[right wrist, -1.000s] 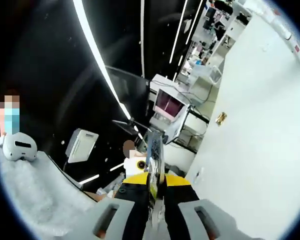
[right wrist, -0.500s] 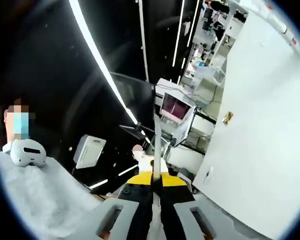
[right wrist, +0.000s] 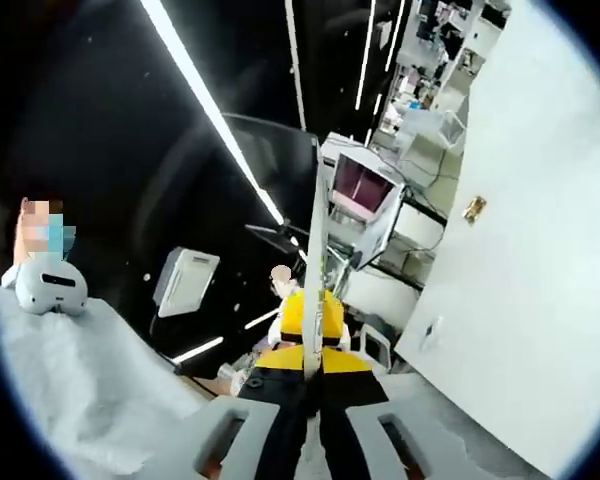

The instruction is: Arrange the skincare products in the storage area until every visible bottle or jar stands upright without overlapping.

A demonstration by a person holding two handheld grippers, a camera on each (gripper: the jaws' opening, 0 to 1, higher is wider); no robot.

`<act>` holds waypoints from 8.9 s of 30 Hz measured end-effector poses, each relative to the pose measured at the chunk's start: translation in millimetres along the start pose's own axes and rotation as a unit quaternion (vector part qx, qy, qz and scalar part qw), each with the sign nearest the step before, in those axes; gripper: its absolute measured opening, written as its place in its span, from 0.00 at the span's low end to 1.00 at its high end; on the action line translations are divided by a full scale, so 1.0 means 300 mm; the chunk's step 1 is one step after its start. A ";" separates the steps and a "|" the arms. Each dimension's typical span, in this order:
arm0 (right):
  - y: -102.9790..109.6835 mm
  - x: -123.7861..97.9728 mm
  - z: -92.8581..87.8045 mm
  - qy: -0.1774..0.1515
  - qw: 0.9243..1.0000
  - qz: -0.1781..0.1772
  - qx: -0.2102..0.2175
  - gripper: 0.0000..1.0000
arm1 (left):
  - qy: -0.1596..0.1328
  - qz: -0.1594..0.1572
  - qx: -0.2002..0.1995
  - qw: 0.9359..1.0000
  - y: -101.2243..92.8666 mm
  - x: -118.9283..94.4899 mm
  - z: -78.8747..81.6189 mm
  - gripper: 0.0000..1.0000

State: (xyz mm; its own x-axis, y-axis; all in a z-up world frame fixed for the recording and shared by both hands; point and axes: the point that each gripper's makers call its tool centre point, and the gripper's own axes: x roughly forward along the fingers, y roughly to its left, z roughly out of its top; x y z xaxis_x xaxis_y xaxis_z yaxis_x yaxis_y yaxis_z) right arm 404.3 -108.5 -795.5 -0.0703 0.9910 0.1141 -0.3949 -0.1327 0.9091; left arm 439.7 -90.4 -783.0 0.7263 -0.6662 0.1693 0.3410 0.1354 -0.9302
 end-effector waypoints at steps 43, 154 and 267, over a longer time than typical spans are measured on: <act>-0.036 -0.043 0.175 -0.095 0.995 -0.022 0.029 0.00 | 0.155 0.018 0.004 0.988 0.007 -0.063 -0.199 0.00; -0.018 -0.173 0.220 -0.127 0.992 -0.018 0.001 0.00 | 0.099 -0.020 -0.107 0.989 0.022 0.108 -0.080 0.00; -0.374 -0.454 0.150 0.029 0.753 -0.524 -0.397 0.54 | 0.307 0.316 0.141 0.887 0.845 0.801 0.159 0.39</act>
State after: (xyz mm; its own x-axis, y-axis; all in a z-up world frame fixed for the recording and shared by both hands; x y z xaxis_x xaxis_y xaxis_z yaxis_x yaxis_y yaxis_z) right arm 499.3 -227.7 -895.1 0.6301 0.5602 -0.5378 -0.6833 0.7290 -0.0411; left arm 729.2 -181.0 -962.7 0.3937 -0.6542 -0.6458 0.1803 0.7438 -0.6436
